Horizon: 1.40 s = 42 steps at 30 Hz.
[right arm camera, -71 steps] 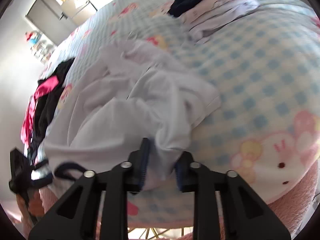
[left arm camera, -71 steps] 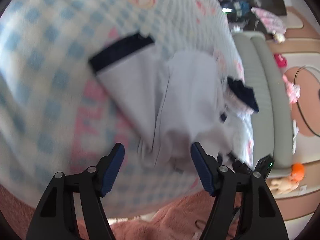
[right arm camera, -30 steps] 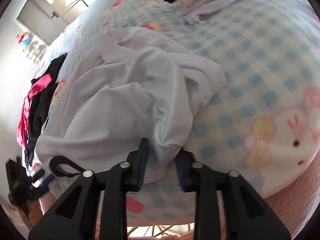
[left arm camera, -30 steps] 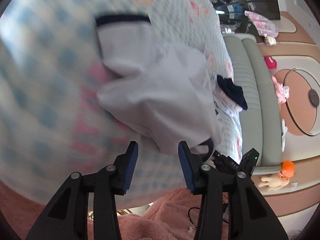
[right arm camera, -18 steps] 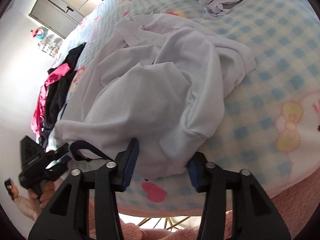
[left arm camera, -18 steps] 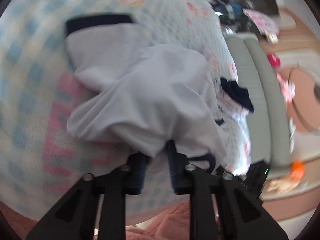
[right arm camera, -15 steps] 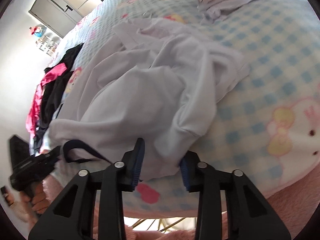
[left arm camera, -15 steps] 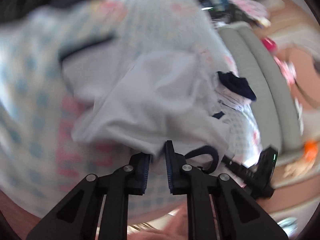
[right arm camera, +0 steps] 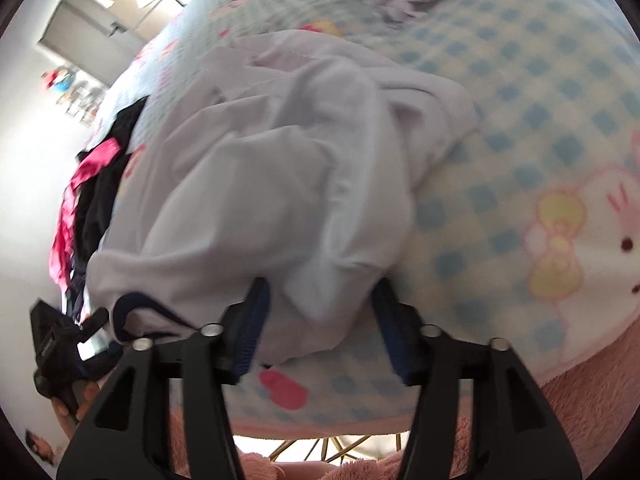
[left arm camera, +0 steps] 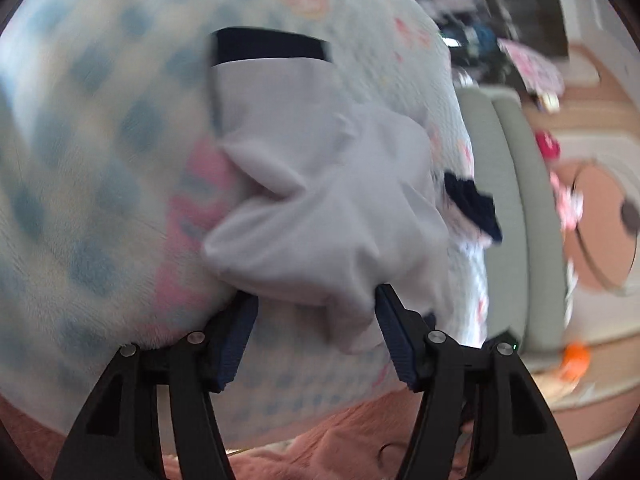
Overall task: Fold clothes
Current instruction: 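Grasp the white shirt's navy-trimmed hem with both tools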
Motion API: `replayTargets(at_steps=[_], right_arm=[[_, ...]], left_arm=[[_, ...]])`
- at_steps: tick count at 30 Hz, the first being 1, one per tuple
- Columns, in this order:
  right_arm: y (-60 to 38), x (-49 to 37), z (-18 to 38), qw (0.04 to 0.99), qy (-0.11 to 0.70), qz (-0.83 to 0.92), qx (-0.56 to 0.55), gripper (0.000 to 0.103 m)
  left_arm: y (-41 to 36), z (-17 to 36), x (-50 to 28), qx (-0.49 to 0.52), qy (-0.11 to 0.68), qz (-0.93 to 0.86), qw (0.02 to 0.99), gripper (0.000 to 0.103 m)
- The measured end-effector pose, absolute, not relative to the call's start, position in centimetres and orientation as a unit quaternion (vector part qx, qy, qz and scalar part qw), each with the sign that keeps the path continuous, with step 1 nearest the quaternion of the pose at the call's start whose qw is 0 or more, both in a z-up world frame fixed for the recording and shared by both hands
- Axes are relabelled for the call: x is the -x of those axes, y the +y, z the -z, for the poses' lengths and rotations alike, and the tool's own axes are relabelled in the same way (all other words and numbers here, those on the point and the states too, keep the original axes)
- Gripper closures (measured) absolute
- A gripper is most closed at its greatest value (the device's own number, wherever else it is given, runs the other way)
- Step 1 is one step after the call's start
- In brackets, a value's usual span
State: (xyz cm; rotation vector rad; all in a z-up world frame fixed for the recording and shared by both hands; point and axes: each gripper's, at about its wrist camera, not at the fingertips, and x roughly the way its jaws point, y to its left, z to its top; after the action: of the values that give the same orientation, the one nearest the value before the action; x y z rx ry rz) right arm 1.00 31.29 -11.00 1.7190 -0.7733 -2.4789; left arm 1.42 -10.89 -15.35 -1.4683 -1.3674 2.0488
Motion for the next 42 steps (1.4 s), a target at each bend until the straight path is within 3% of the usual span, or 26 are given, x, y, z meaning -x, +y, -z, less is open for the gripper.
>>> replayTargets(at_steps=[4,5,6,7,9,15,19,20,22,23,27,29,31,32,33,36,39,41,42], right_arm=[[31.8,-0.9,11.3,0.02,-0.27,0.8,-0.536,0.047],[31.8,-0.6,11.4,0.031,-0.278,0.795,-0.538,0.052],[31.8,-0.4,11.4,0.047,-0.288,0.79,-0.539,0.085],[31.6,-0.3,10.8,0.061,-0.292,0.793,-0.532,0.092],[31.3,-0.5,9.3,0.077,-0.284,0.806,-0.513,0.092],[31.1,-1.1,7.6,0.083,-0.261,0.81,-0.519,0.095],[30.5,-1.7,7.8,0.08,-0.242,0.806,-0.534,0.092],[30.5,-1.7,8.3,0.082,-0.246,0.802,-0.538,0.09],[30.5,-1.5,9.2,0.076,-0.259,0.796,-0.542,0.072],[30.4,-1.2,9.5,0.075,-0.259,0.796,-0.542,0.072],[29.2,0.0,9.6,0.057,-0.225,0.804,-0.547,0.072],[28.8,0.6,9.7,0.047,-0.205,0.811,-0.545,0.065],[28.6,1.3,10.2,0.046,-0.193,0.811,-0.55,0.06],[28.4,1.6,10.7,0.053,-0.19,0.807,-0.557,0.065],[28.2,1.8,10.9,0.063,-0.181,0.804,-0.563,0.091],[27.8,1.3,9.6,0.08,-0.158,0.816,-0.55,0.097],[28.2,0.5,8.5,0.1,-0.172,0.818,-0.54,0.098],[28.6,0.5,9.0,0.108,-0.186,0.811,-0.544,0.094],[28.8,0.8,9.8,0.106,-0.194,0.805,-0.551,0.086]], left_arm=[[-10.7,15.0,-1.3,0.472,-0.495,-0.714,0.15,0.044],[-10.6,14.9,-1.2,0.468,-0.502,-0.71,0.16,0.058],[-10.4,14.7,-1.1,0.463,-0.508,-0.706,0.168,0.071],[-10.3,14.2,-1.3,0.459,-0.507,-0.709,0.172,0.074],[-10.1,12.8,-1.9,0.443,-0.492,-0.729,0.175,0.089],[-12.1,10.7,-3.2,0.425,-0.478,-0.75,0.166,0.092],[-13.2,12.6,-3.3,0.449,-0.492,-0.722,0.184,0.092],[-13.0,13.0,-3.2,0.454,-0.494,-0.718,0.183,0.089],[-12.1,13.8,-2.7,0.477,-0.474,-0.719,0.176,0.059],[-11.7,14.2,-2.4,0.486,-0.465,-0.719,0.174,0.043],[-10.3,14.6,-1.0,0.476,-0.481,-0.708,0.201,0.043],[-9.7,14.5,-0.1,0.471,-0.481,-0.711,0.2,0.043],[-9.1,14.5,0.8,0.481,-0.467,-0.718,0.187,0.047],[-8.7,14.4,1.0,0.485,-0.457,-0.723,0.181,0.069],[-8.3,14.2,1.1,0.491,-0.445,-0.729,0.173,0.086],[-7.7,12.3,0.5,0.491,-0.391,-0.763,0.157,0.091],[-8.5,10.5,-0.4,0.464,-0.403,-0.768,0.181,0.091],[-9.2,10.6,-0.3,0.457,-0.421,-0.757,0.203,0.091],[-9.6,11.3,0.3,0.463,-0.434,-0.746,0.202,0.088]])
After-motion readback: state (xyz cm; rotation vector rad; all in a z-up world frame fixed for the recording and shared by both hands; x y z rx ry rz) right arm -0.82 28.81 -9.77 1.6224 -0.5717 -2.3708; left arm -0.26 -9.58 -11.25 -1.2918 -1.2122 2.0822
